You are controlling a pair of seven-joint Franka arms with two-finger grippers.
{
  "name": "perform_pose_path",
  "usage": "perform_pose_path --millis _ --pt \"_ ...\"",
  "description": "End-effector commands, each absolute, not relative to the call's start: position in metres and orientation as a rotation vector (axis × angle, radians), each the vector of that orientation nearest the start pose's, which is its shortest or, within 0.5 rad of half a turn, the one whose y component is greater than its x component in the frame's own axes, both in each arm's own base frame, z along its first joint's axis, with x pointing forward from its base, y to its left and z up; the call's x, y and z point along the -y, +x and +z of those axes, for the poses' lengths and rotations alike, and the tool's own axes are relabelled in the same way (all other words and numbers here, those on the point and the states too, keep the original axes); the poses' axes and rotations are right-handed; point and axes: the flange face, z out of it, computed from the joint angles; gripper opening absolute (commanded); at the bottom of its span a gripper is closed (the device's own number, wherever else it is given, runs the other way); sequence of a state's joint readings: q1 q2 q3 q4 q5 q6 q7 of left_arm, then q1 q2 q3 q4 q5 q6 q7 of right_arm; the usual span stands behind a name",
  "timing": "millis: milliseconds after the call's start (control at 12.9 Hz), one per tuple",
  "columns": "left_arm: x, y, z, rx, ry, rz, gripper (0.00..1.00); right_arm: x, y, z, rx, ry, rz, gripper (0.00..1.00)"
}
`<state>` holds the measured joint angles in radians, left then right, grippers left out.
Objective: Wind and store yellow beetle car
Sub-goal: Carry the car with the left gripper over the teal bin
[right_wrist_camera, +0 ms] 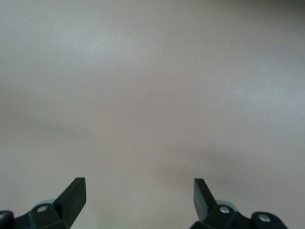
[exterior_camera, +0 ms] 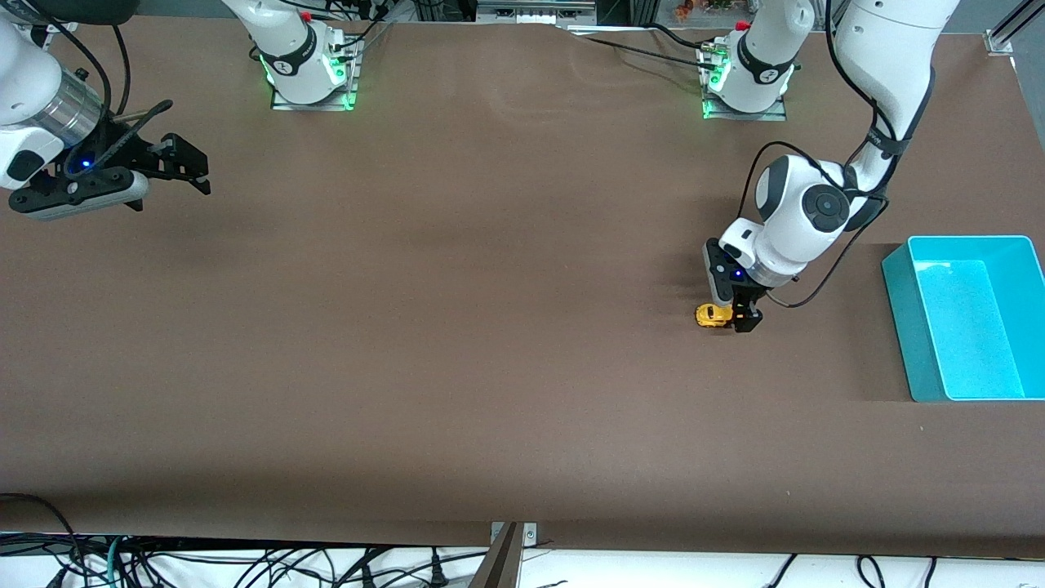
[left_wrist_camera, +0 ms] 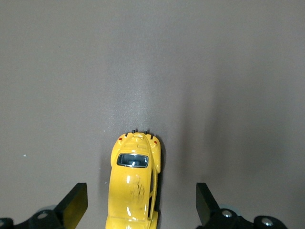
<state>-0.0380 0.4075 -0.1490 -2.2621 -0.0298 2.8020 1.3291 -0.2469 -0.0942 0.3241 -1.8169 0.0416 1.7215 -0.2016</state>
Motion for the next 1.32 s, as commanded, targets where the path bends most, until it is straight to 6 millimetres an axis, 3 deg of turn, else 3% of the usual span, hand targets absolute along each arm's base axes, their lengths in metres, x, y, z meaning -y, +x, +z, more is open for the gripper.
perform_pose_path --millis 0,78,155,233,310,466,621,776,1009,1241 --pt "0.102 0.548 0.184 -2.067 -2.324 -0.273 1.0 -0.045 0.53 0.576 0.392 -3.097 0.014 1.0" --pt "0.097 0.549 0.183 -2.058 -2.319 -0.275 1.0 -0.042 0.53 0.576 0.383 -3.1 0.014 1.0" --pt "0.098 0.55 0.183 -2.065 -2.31 -0.276 0.88 -0.037 0.529 0.578 0.367 -3.103 0.016 1.0" --pt "0.098 0.553 0.186 -2.061 -2.306 -0.284 0.51 -0.037 0.53 0.582 0.368 -3.106 0.007 1.0" --pt "0.097 0.553 0.187 -2.055 -2.309 -0.286 0.33 -0.036 0.531 0.584 0.367 -3.108 0.009 1.0" --pt "0.096 0.554 0.191 -2.052 -2.304 -0.291 0.13 -0.034 0.535 0.588 0.372 -3.11 0.011 1.0" --pt "0.093 0.557 0.215 -2.041 -2.307 -0.294 0.13 -0.035 0.536 0.589 0.388 -3.12 0.01 1.0" --pt "0.073 0.558 0.252 -2.042 -2.352 -0.196 0.15 -0.033 0.538 0.587 0.388 -3.112 0.009 1.0" --pt "0.002 0.558 0.311 -2.062 -2.444 -0.025 0.16 -0.033 0.542 0.586 0.391 -3.111 0.012 1.0" --pt "-0.102 0.561 0.346 -2.179 -2.429 0.029 0.16 -0.033 0.542 0.585 0.389 -3.112 0.012 1.0"
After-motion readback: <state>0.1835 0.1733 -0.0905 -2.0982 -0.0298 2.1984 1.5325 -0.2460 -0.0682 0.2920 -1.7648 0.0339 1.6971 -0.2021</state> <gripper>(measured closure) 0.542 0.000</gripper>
